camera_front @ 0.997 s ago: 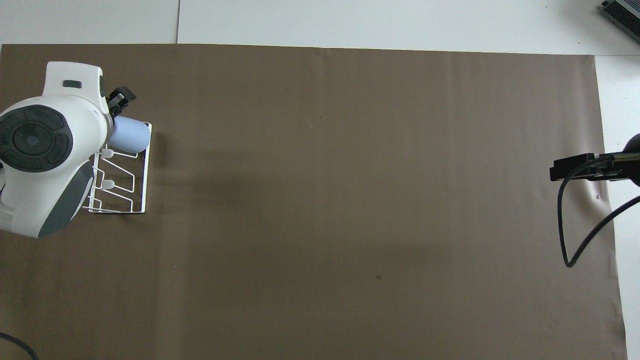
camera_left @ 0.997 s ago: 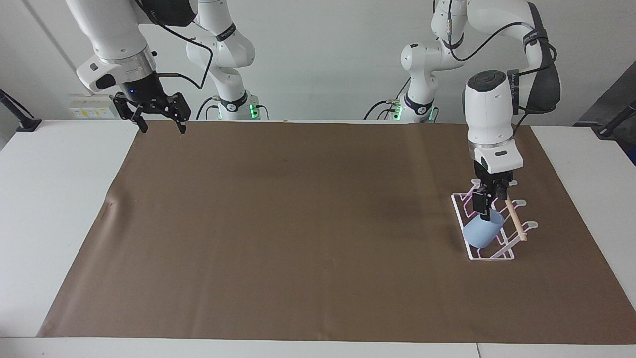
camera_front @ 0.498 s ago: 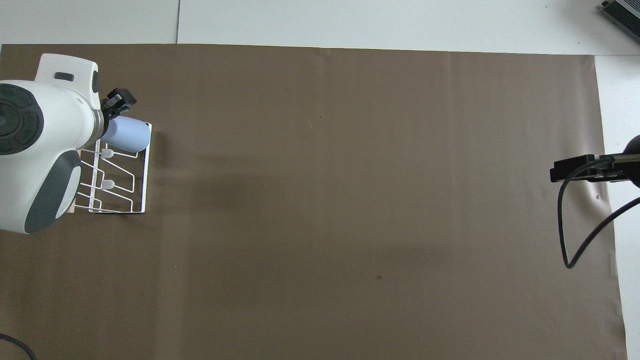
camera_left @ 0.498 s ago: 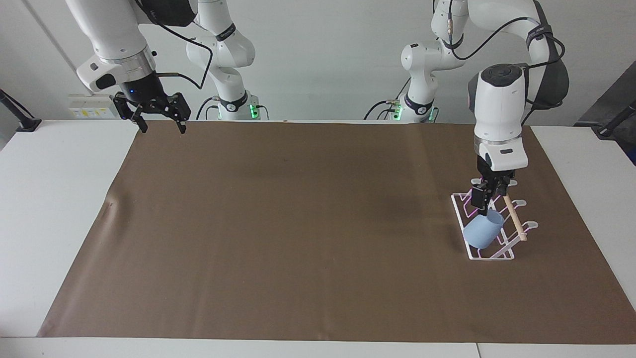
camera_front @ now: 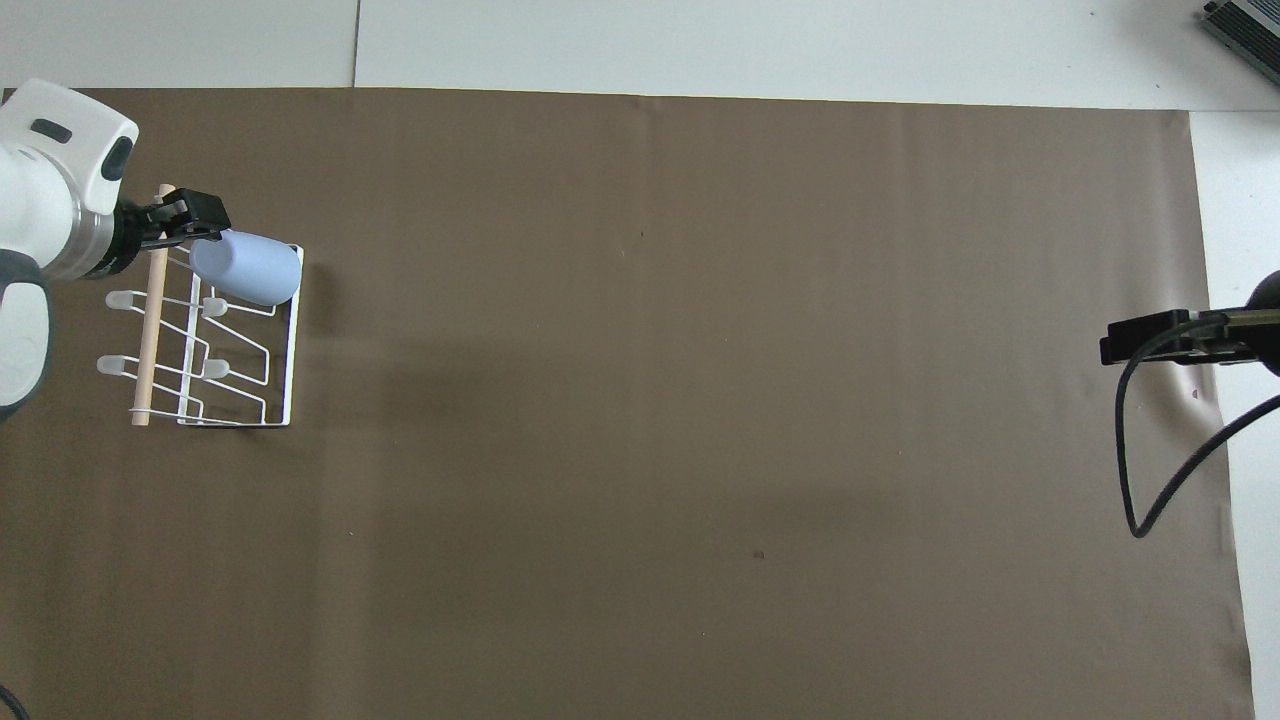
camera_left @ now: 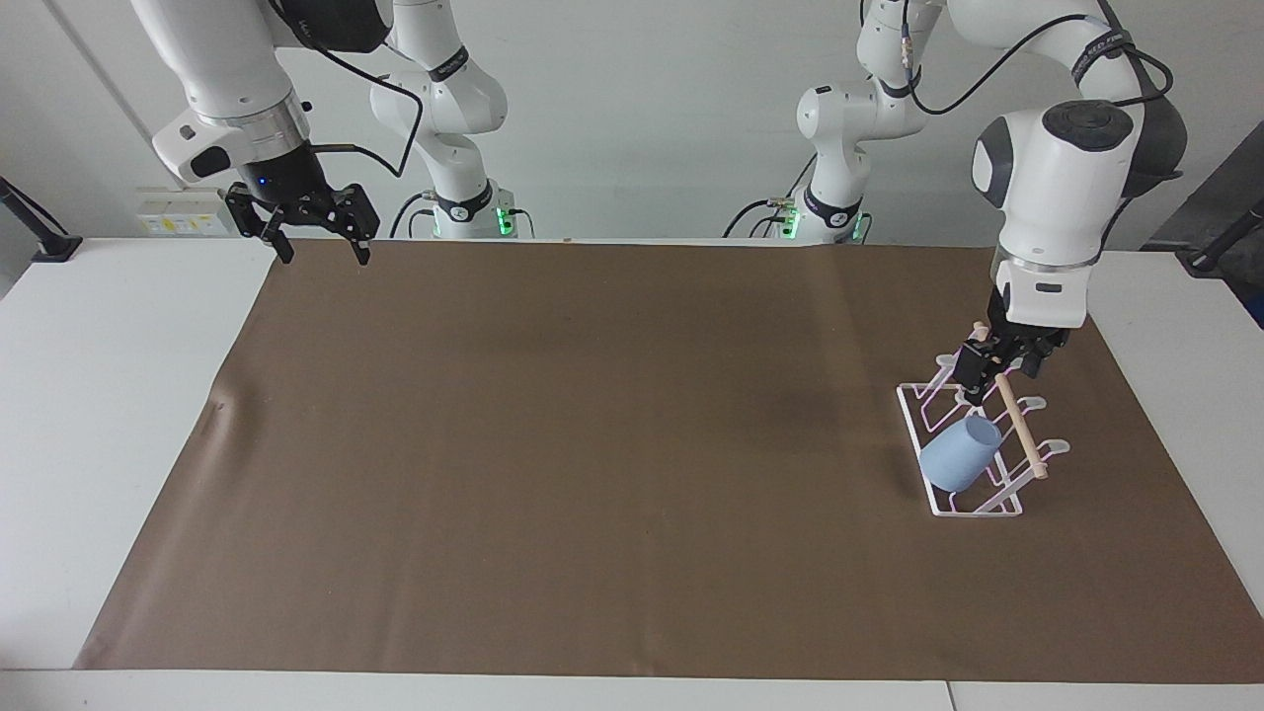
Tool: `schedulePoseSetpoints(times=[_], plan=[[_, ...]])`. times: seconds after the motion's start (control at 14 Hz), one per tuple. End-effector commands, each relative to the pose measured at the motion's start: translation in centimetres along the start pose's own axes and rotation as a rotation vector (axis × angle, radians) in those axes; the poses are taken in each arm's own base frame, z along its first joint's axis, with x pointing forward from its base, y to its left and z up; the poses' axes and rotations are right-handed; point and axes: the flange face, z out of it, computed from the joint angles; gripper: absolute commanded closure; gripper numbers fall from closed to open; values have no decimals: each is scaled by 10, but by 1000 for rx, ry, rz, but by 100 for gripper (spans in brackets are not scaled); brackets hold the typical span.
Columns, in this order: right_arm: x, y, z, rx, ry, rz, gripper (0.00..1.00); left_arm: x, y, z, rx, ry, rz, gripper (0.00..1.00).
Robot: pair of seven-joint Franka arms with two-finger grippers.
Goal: Hang cup on cup holder
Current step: 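Open the left gripper and withdraw it from the hung cup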
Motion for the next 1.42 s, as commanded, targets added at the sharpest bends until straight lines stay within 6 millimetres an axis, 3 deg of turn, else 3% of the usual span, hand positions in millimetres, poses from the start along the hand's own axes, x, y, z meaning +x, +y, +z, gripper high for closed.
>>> schedulePoseSetpoints(times=[0.0, 0.21, 0.64, 1.0, 1.35], plan=[[-7, 6, 0, 12, 5, 32, 0, -1, -14, -24, -42, -60, 140, 0], [-12, 34, 0, 13, -18, 84, 0, -5, -27, -47, -56, -131, 274, 0], [-13, 43, 0, 12, -18, 101, 0, -29, -44, -81, -59, -217, 387, 0], [-14, 45, 0, 12, -20, 105, 0, -46, -46, -89, -70, -304, 387, 0], [-13, 45, -1, 12, -15, 104, 0, -44, -48, -99, -128, -314, 359, 0]])
